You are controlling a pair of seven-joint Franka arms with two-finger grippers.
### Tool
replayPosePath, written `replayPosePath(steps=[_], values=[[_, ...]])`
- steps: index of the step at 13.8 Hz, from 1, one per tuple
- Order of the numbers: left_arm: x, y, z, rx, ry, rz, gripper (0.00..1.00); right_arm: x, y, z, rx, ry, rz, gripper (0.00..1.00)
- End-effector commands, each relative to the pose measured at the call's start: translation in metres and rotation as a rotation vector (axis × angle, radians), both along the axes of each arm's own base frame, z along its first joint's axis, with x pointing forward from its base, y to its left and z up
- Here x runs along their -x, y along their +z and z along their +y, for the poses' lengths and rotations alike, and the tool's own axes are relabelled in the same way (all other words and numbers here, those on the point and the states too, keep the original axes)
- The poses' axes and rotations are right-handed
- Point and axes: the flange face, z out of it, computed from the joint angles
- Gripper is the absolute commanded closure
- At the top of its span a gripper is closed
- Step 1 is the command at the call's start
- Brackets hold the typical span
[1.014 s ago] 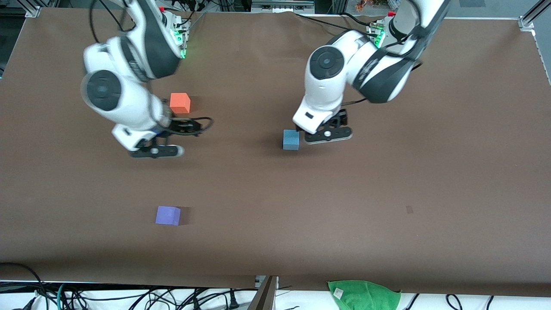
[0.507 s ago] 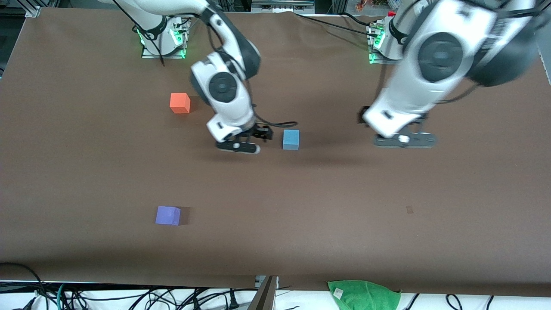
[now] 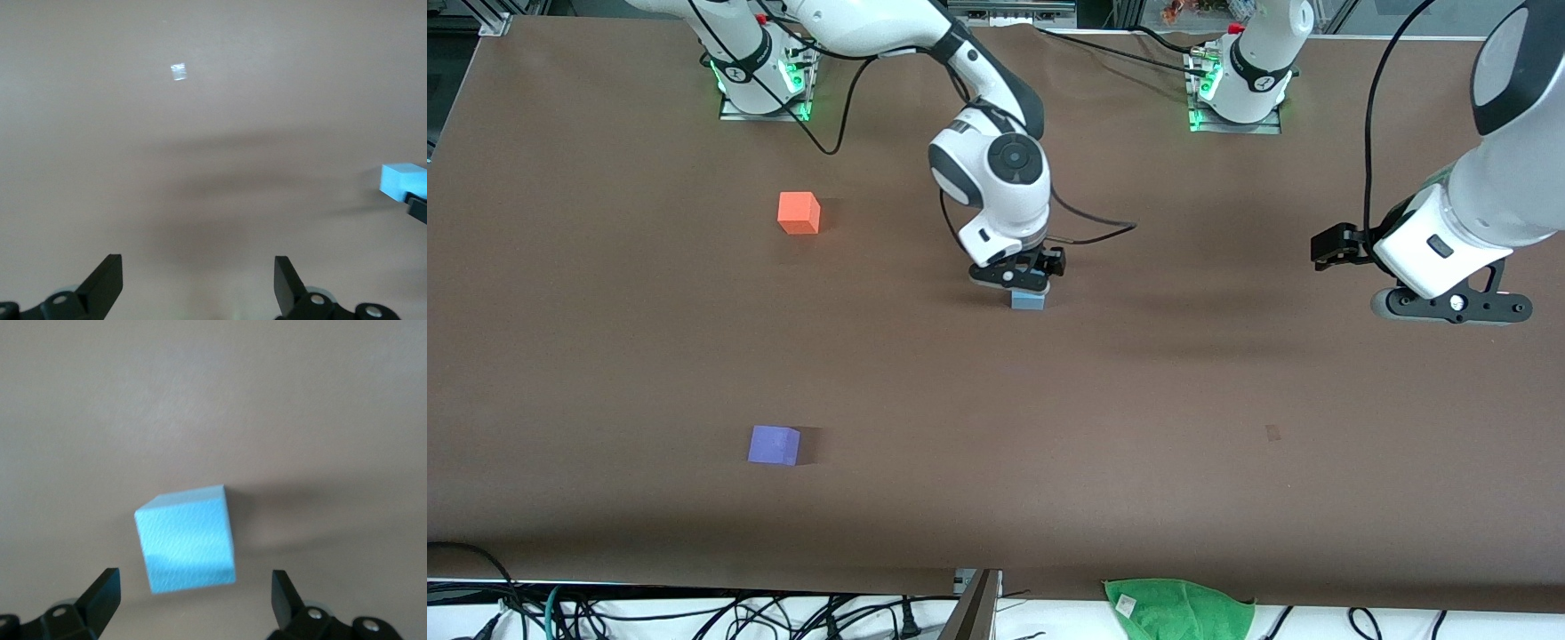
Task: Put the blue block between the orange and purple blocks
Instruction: 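Grasp the cube with the right gripper while the left gripper withdraws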
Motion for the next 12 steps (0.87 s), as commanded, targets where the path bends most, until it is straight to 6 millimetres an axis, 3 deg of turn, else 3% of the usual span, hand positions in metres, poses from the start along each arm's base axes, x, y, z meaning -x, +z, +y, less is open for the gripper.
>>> replayPosePath(steps=[1,4,6,10,12], values=[[0.015,0.002,0.01,0.041,-0.122,0.026,0.0,-0.003,-0.001,0.003,0.031,0.01,-0.037,0.0],[0.039,0.002,0.015,-0.006,-0.115,-0.039,0.0,0.004,-0.023,0.009,0.06,0.051,-0.07,0.0],[0.036,0.001,0.033,-0.009,-0.082,-0.07,0.0,0.005,-0.03,0.011,0.048,0.043,-0.075,0.0],[0.054,0.003,0.053,0.014,-0.03,-0.13,0.0,0.005,-0.034,0.01,0.052,0.042,-0.073,0.0],[0.056,0.008,0.055,0.068,-0.003,-0.108,0.0,0.009,-0.041,0.012,0.058,0.047,-0.069,0.01]])
